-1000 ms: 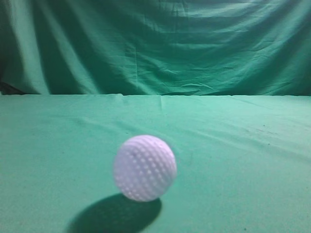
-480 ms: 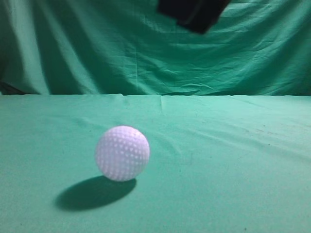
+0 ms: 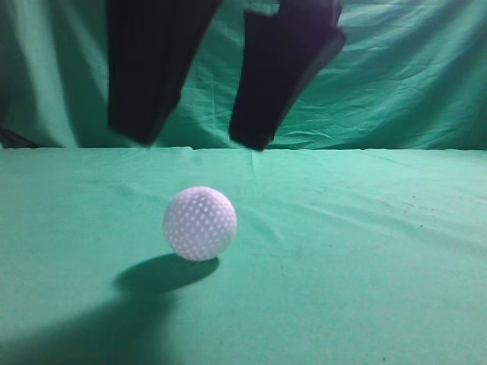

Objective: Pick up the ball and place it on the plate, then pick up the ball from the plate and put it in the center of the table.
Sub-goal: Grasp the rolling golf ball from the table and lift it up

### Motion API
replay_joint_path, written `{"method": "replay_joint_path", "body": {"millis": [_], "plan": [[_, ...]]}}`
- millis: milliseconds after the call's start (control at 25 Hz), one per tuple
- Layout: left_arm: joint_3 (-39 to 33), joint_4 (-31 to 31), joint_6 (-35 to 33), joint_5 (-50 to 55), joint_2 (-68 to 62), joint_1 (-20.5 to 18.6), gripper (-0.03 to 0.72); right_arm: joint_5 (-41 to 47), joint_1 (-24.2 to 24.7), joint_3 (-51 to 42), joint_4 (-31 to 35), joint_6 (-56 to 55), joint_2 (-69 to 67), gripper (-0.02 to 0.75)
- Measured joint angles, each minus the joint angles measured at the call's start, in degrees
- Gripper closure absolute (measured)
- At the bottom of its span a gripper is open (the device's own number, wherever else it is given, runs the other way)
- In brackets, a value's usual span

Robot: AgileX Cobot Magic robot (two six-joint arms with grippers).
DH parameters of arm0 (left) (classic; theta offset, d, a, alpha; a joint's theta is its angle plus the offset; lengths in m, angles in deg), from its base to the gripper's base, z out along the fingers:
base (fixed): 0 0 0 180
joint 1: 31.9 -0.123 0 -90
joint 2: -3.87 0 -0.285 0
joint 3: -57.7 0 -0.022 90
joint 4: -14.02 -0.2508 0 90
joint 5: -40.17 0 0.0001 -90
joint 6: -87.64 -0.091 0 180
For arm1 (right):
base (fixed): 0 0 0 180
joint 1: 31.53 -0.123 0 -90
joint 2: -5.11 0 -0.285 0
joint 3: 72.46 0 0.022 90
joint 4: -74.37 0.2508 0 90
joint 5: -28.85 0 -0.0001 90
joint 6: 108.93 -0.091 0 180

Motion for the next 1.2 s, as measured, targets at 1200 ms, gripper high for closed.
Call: {"method": "replay_joint_path", "body": {"millis": [1200], "plan": [[0.00, 0.00, 0.00, 1.46, 0.00, 0.00, 0.688, 4.07, 0.00, 12.61, -5.81, -5.44, -15.37, 0.419]]}}
